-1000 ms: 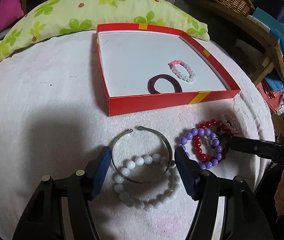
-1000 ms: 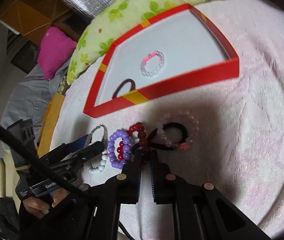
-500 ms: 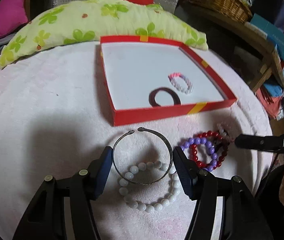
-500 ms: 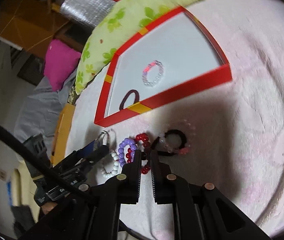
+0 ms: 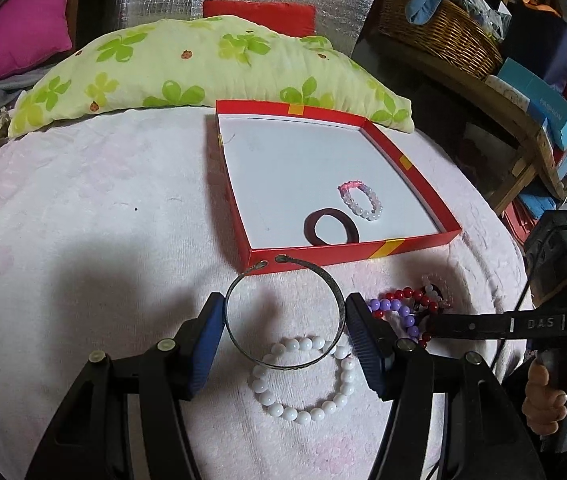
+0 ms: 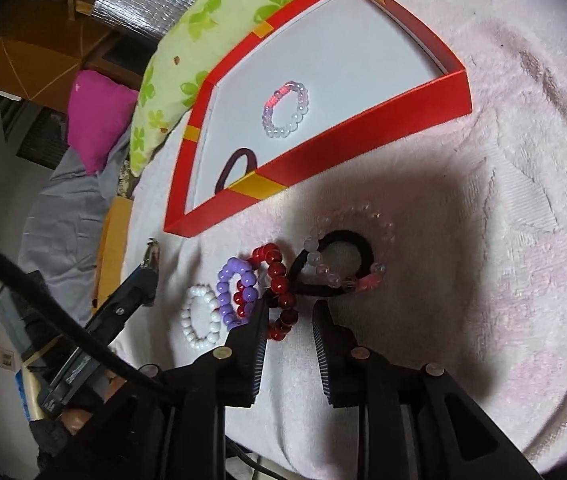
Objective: Organize jewelry
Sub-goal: 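Grasp the red bead bracelet with the right tool while the left tool lifts the silver bangle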
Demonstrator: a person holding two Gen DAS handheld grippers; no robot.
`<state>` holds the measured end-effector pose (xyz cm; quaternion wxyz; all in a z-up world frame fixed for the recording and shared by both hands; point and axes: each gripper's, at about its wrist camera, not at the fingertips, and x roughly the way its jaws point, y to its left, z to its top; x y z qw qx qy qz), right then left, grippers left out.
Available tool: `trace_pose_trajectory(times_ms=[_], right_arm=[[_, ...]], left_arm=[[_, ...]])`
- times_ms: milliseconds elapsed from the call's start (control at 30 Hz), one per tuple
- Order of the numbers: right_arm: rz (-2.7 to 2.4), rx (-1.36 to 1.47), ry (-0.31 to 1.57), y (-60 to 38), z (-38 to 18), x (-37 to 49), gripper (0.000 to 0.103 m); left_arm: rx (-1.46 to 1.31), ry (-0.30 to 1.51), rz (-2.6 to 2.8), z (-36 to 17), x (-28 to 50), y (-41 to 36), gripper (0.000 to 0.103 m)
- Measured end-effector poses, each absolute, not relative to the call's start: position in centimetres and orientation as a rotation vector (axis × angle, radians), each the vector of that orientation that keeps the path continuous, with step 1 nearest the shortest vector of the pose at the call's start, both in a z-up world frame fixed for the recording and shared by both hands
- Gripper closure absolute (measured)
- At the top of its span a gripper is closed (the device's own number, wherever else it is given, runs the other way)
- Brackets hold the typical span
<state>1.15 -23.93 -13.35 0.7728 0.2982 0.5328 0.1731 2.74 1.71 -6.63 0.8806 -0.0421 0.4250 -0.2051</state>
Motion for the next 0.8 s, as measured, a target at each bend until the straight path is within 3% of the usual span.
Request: trace_pose_trajectory(times_ms=[100,200,467,800], right_arm=[[0.356,0.631,1.132,-23.6,-13.2,1.1,0.077],[0.361,0.569,1.113,-22.9,-12.7,1.0,0.092],[0.426,0.503,1.001,-23.2,-9.7,-0.3,0.092],[0.446,0.613,0.830,-26.0,-6.4,-0.8,0.092]], left_arm=[[-0.081,0.885,-0.428,-6.6,2.7,1.7,0.040],[-0.074,0.885,-0.421,-6.7,2.6,1.7,0.040],[-0.074,0.878,-0.405,-6.6,2.7,1.9,0.040],[-0.068,0.850,-0.390,-6.1,2.6,1.8,0.040]])
